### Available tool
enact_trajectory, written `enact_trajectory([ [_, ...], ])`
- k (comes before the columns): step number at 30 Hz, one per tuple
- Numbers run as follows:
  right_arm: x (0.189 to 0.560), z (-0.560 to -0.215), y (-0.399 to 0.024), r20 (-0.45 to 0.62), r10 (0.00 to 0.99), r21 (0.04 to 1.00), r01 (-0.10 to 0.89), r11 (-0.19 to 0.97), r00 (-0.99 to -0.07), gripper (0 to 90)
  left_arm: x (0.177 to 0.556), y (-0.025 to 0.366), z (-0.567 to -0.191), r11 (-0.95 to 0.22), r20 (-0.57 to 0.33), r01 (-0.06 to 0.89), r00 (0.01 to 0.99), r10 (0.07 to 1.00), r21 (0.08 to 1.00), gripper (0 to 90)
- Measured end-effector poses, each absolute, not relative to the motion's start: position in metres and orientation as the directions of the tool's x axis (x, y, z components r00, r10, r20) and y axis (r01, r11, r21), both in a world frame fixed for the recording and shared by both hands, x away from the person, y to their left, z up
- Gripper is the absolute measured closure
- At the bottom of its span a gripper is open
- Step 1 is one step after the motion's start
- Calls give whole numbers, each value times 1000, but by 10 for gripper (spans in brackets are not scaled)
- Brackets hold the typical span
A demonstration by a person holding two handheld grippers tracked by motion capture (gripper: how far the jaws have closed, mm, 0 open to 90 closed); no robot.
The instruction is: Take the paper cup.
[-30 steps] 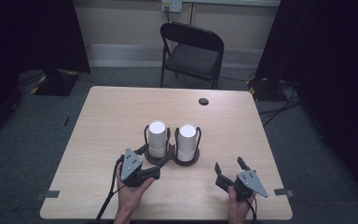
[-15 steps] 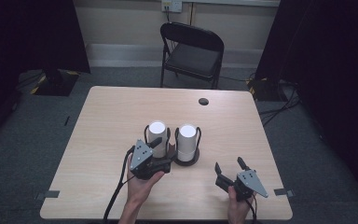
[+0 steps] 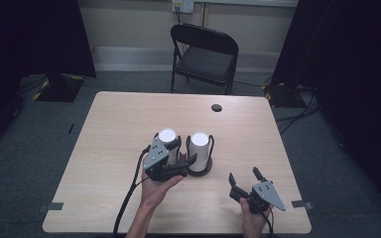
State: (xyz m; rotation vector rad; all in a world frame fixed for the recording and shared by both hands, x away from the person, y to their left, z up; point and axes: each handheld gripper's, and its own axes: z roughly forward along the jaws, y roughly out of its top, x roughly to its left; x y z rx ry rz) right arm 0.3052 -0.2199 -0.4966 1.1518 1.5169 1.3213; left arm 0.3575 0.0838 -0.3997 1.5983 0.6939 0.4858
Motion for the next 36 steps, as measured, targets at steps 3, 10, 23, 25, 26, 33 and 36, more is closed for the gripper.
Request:
enact_trajectory([
  [3, 305, -497, -220, -6, 964, 991, 127, 41, -266, 123, 363, 78, -397, -74, -63, 154, 730, 681, 985, 259],
  [10, 305, -497, -220, -4, 961, 991, 125, 40, -276, 123, 379, 66, -393, -116, -50, 175, 731, 681, 978, 279],
  [23, 305, -497, -221, 7, 958, 992, 124, 30, -287, 124, 403, 52, -393, -148, -61, 214, 739, 671, 966, 202],
  [25, 305, -497, -221, 6, 958, 992, 124, 31, -286, 124, 405, 50, -396, -154, -62, 221, 738, 672, 963, 203],
  [26, 305, -497, -221, 3, 958, 992, 123, 34, -286, 125, 407, 49, -396, -156, -60, 220, 739, 671, 963, 203],
  [33, 305, -497, -221, 4, 957, 991, 126, 34, -290, 126, 412, 44, -393, -185, -35, 220, 730, 683, 958, 200],
  [36, 305, -497, -221, 3, 957, 991, 126, 35, -289, 126, 414, 42, -393, -189, -32, 218, 732, 681, 957, 210],
])
